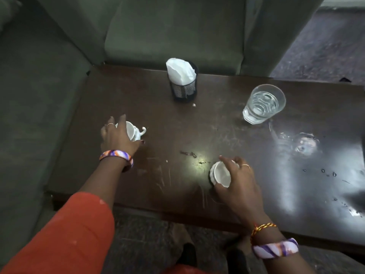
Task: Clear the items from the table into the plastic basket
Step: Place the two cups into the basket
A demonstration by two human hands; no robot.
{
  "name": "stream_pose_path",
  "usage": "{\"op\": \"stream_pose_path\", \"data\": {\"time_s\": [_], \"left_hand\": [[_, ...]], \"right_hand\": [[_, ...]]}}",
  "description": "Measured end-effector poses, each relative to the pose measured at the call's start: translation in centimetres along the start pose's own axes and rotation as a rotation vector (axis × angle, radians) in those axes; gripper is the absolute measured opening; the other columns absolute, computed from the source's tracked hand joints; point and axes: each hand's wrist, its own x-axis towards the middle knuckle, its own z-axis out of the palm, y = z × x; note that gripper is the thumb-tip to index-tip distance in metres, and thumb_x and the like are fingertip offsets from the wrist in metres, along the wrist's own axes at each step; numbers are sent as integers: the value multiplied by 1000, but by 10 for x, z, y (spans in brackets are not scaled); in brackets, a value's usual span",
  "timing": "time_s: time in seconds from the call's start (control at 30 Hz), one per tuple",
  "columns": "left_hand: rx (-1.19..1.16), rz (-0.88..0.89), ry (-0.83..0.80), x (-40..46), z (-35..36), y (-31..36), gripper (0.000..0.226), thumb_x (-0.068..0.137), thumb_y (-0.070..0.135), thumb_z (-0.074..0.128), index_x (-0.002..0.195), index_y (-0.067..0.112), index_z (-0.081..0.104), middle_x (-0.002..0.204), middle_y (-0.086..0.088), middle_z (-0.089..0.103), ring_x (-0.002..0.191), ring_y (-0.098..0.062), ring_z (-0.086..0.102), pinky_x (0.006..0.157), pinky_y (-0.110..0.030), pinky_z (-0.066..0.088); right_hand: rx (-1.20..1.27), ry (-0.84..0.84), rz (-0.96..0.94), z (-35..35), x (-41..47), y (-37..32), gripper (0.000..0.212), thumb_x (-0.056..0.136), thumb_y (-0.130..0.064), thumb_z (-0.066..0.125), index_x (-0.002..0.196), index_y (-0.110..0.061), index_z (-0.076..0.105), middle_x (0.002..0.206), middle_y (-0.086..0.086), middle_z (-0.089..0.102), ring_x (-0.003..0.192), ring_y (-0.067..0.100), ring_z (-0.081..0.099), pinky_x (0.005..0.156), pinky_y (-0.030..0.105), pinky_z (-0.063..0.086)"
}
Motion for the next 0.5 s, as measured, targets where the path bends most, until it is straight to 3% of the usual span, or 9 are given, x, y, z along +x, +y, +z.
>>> {"op": "stream_pose_path", "data": {"time_s": [0.13, 0.23, 0.3, 0.4, 0.5], "left_hand": [[18, 85, -47, 9, -9, -1, 60, 69, 19, 75, 126, 18, 54, 130, -21, 50, 117, -41, 49, 98, -45, 44], [45, 191, -60, -9, -15, 16, 51, 65, 21, 77, 114, 19, 64, 118, -19, 57, 106, -41, 55, 89, -46, 51], [49, 328, -90, -33, -13, 34, 48, 63, 27, 75, 110, 24, 65, 113, -13, 60, 104, -38, 56, 84, -47, 53], [1, 539, -194, -78, -6, 78, 48, 56, 45, 56, 103, 38, 59, 110, -4, 63, 105, -29, 58, 80, -45, 54], [8, 725, -279, -120, 1, 138, 61, 54, 44, 51, 112, 29, 62, 117, -3, 62, 110, -29, 56, 83, -42, 55]], "right_hand": [[40, 6, -18, 0, -4, -11, 62, 77, -36, 64, 134, -38, 41, 137, -1, 39, 128, 19, 39, 86, 34, 48], [84, 37, -2, -10, -5, -7, 61, 75, -38, 66, 132, -40, 43, 135, -3, 41, 126, 18, 42, 84, 33, 48], [121, 83, 22, -22, -7, 2, 61, 73, -38, 67, 130, -41, 45, 132, -4, 44, 123, 17, 45, 83, 32, 49], [171, 141, 91, -49, -18, 24, 62, 70, -35, 68, 128, -41, 47, 130, -6, 44, 122, 14, 45, 85, 32, 48], [189, 219, 163, -88, -36, 54, 61, 70, -36, 69, 127, -40, 48, 127, -5, 47, 122, 14, 44, 88, 32, 47]]}}
